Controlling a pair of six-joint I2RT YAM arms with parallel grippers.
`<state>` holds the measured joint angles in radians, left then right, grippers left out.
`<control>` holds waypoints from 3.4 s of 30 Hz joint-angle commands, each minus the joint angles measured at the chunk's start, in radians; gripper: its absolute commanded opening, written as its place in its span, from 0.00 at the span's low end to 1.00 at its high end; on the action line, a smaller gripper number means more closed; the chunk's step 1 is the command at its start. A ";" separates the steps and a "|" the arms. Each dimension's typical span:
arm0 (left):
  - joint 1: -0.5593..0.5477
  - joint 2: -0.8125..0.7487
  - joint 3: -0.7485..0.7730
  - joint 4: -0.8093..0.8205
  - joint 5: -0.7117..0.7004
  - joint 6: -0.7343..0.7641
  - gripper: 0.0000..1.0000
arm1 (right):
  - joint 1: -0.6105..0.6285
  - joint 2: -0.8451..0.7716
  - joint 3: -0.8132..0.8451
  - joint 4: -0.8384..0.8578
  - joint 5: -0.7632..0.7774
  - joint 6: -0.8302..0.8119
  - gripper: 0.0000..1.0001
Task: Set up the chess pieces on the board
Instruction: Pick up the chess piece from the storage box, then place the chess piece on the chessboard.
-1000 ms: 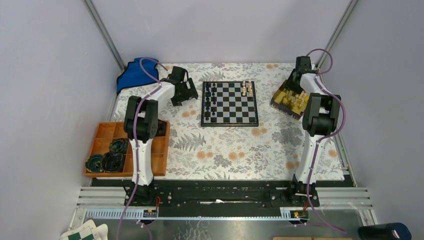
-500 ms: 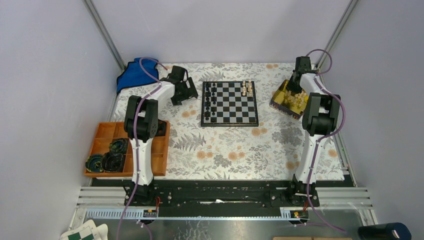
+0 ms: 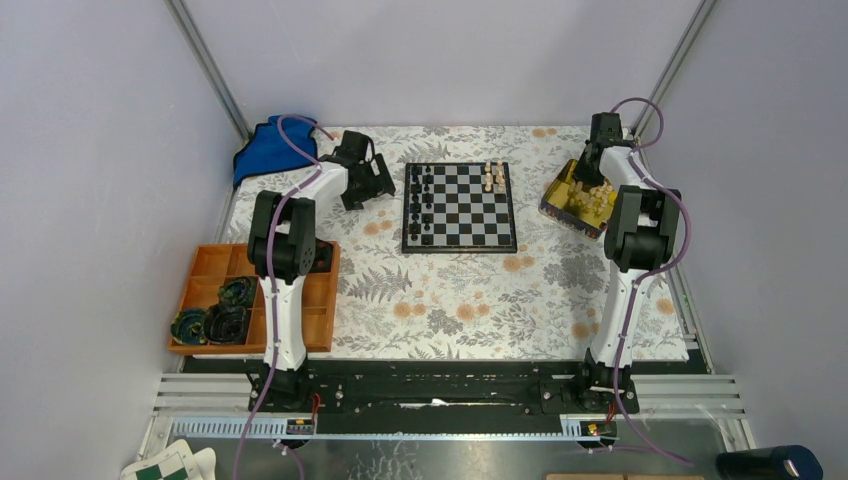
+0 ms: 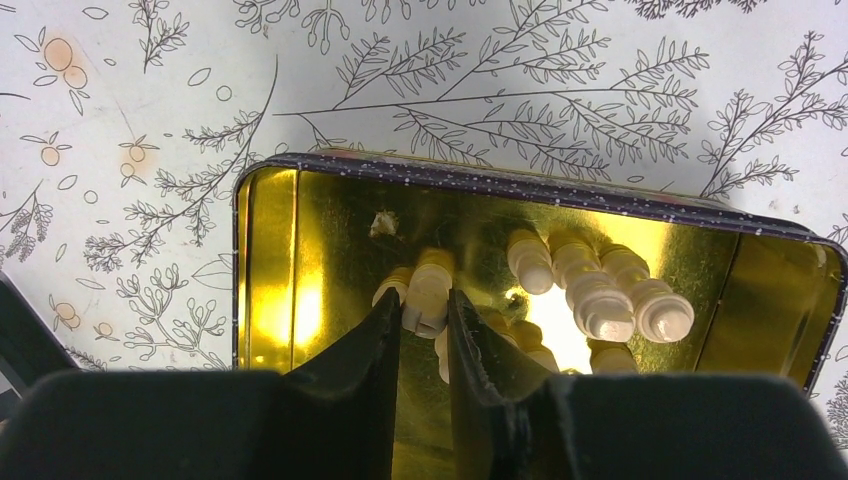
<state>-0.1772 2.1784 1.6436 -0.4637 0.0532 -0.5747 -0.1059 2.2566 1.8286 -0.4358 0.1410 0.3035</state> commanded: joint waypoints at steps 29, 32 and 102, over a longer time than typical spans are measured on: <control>0.007 -0.013 -0.017 0.004 0.003 -0.007 0.99 | -0.002 -0.118 0.022 0.019 0.048 -0.054 0.00; 0.007 -0.019 -0.021 0.005 0.002 -0.007 0.99 | -0.002 -0.145 0.021 0.015 0.042 -0.060 0.00; -0.050 -0.006 -0.015 0.013 -0.001 -0.005 0.99 | 0.428 -0.258 -0.241 -0.147 -0.146 -0.176 0.00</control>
<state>-0.2302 2.1551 1.6096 -0.4568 0.0528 -0.5781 0.3134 1.9896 1.5414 -0.5674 -0.0299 0.1478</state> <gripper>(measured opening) 0.987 0.254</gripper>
